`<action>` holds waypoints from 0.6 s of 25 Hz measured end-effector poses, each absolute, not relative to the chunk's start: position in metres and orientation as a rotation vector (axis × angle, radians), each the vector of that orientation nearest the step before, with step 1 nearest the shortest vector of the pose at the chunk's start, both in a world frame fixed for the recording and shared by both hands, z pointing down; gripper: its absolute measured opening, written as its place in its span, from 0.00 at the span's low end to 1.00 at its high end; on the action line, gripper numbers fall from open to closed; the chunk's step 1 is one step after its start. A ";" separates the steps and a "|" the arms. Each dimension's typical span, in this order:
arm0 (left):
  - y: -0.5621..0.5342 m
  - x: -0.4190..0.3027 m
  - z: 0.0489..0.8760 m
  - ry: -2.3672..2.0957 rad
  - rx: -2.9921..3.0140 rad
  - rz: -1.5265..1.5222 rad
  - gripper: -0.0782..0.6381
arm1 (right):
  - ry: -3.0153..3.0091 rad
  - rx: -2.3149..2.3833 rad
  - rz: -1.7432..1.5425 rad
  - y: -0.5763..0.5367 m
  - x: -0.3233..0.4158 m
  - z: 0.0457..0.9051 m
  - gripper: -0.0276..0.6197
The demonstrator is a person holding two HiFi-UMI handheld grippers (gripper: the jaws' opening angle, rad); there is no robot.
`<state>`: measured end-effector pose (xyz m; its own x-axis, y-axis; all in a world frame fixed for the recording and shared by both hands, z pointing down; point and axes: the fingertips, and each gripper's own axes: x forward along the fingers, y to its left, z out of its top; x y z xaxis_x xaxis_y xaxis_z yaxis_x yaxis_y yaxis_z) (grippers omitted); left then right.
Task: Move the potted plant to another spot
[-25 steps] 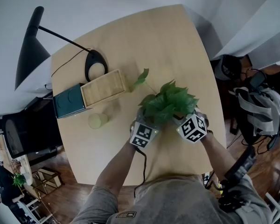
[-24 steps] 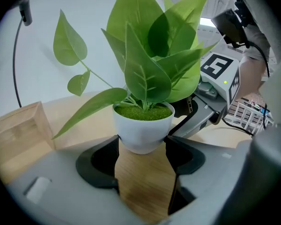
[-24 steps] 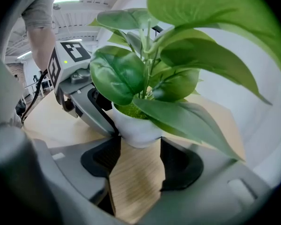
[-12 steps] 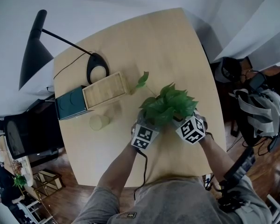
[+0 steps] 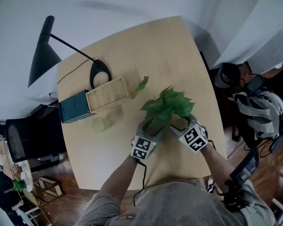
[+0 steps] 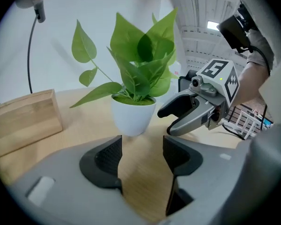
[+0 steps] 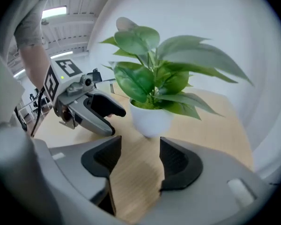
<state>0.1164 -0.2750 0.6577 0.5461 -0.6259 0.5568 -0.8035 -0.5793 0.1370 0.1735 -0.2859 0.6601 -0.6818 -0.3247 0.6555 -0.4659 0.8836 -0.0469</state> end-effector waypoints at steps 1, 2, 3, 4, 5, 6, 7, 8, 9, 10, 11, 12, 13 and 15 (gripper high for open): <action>-0.267 0.116 0.653 -1.183 2.400 0.624 0.46 | -2.396 0.570 0.299 -0.279 0.172 0.654 0.45; -0.259 0.115 0.647 -1.202 2.390 0.595 0.43 | -2.418 0.575 0.316 -0.272 0.171 0.647 0.44; -0.251 0.114 0.641 -1.223 2.379 0.565 0.40 | -2.437 0.582 0.322 -0.265 0.169 0.639 0.43; -0.244 0.113 0.634 -1.245 2.368 0.534 0.37 | -2.454 0.590 0.321 -0.258 0.168 0.631 0.41; -0.236 0.111 0.627 -1.265 2.359 0.504 0.34 | -2.468 0.600 0.315 -0.252 0.167 0.623 0.40; -0.229 0.110 0.620 -1.283 2.354 0.477 0.29 | -2.483 0.612 0.311 -0.245 0.166 0.615 0.37; -0.221 0.109 0.613 -1.297 2.354 0.454 0.25 | -2.496 0.625 0.308 -0.239 0.165 0.606 0.36; -0.215 0.107 0.605 -1.309 2.357 0.434 0.21 | -2.509 0.641 0.308 -0.233 0.163 0.598 0.34; -0.208 0.105 0.598 -1.319 2.362 0.414 0.17 | -2.521 0.659 0.309 -0.228 0.161 0.591 0.31; -0.202 0.104 0.591 -1.325 2.368 0.396 0.13 | -2.532 0.679 0.314 -0.223 0.159 0.583 0.29; -0.196 0.104 0.584 -1.328 2.376 0.380 0.11 | -2.542 0.700 0.322 -0.217 0.158 0.576 0.27; -0.190 0.104 0.578 -1.330 2.388 0.367 0.11 | -2.550 0.720 0.331 -0.211 0.158 0.570 0.24; -0.184 0.105 0.573 -1.335 2.399 0.360 0.11 | -2.556 0.734 0.340 -0.204 0.158 0.566 0.20; -0.171 0.105 0.565 -1.357 2.408 0.366 0.11 | -2.566 0.751 0.355 -0.188 0.156 0.559 0.14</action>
